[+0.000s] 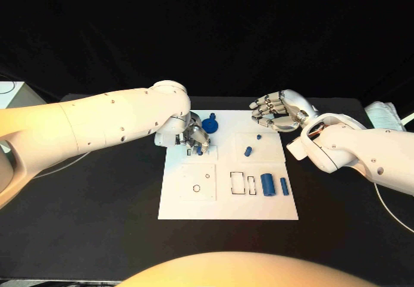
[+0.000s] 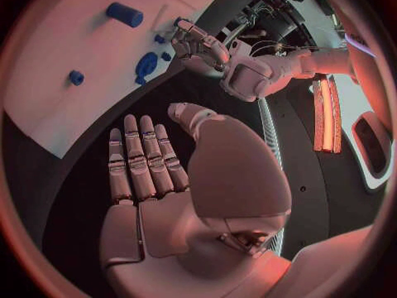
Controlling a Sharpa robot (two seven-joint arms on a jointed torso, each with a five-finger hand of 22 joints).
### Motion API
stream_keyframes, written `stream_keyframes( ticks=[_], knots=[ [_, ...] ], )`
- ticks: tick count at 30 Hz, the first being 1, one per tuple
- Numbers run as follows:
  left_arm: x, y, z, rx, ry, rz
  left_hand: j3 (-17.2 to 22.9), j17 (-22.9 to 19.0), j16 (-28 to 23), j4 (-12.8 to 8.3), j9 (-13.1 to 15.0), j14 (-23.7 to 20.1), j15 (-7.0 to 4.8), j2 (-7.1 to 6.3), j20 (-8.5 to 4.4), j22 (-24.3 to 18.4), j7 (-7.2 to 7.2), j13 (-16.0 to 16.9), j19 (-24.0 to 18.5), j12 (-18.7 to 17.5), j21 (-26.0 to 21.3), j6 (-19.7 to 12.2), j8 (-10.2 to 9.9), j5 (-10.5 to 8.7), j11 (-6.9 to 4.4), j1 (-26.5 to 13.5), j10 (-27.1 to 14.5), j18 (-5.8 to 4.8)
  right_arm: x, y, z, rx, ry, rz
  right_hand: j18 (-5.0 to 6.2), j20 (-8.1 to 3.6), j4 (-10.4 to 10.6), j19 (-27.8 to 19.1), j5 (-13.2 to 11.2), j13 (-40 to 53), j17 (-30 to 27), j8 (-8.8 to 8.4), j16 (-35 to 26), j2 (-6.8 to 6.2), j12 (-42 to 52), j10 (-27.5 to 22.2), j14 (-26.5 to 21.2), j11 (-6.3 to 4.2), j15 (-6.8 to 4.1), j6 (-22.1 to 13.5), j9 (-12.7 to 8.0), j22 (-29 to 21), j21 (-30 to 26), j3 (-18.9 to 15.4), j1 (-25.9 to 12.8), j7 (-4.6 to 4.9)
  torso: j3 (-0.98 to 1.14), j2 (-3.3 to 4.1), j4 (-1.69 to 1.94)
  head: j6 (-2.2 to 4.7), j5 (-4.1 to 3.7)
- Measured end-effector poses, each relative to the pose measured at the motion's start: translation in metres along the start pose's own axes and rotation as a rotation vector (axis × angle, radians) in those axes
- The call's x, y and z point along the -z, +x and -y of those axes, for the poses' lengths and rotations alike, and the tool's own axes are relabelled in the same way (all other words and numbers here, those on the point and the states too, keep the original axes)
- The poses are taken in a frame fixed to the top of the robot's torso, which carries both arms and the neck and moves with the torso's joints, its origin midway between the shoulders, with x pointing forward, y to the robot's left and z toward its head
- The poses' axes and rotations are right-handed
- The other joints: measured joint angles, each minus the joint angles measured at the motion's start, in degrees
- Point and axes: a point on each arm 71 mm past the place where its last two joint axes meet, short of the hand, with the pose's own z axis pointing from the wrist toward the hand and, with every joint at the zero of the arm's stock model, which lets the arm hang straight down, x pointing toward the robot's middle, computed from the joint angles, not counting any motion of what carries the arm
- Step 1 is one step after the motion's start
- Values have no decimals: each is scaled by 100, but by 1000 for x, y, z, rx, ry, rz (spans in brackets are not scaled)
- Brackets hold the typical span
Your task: Assemble the parts on the task board
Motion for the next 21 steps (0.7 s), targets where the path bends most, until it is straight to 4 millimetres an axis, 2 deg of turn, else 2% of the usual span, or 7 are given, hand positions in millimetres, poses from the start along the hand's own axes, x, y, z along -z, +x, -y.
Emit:
stream_keyframes(
  ticks=[11,13,21],
  knots=[
    [0,0,0,3,2,-6,-31,0,0,-31,1,-1,0,24,0,0,5,-2,0,-4,0,5,-43,-77,0,-24,0,0,0,0,0,0,0,0,0,0,0,0,0,0,1,0,0,0,0,0,0,0,0,0,0,0,0,0,0,0,-3,0,3,-4,-1],
    [0,0,0,5,3,-10,-31,0,0,-31,-8,-1,-1,31,0,0,-38,-2,0,-5,0,50,-55,-89,-61,-31,61,0,0,0,0,0,0,0,0,0,0,0,0,0,1,0,0,0,0,0,0,0,0,0,0,0,0,0,0,0,-6,0,3,-5,-1],
    [0,4,0,23,17,-31,-38,0,0,-38,-5,-23,-21,61,0,0,-132,29,0,-5,0,184,-61,-115,-174,-61,197,1,0,0,0,1,0,0,0,0,-9,0,0,0,-7,0,0,0,0,28,0,4,0,0,-4,1,0,40,0,0,-7,0,3,-10,3]
  ],
)
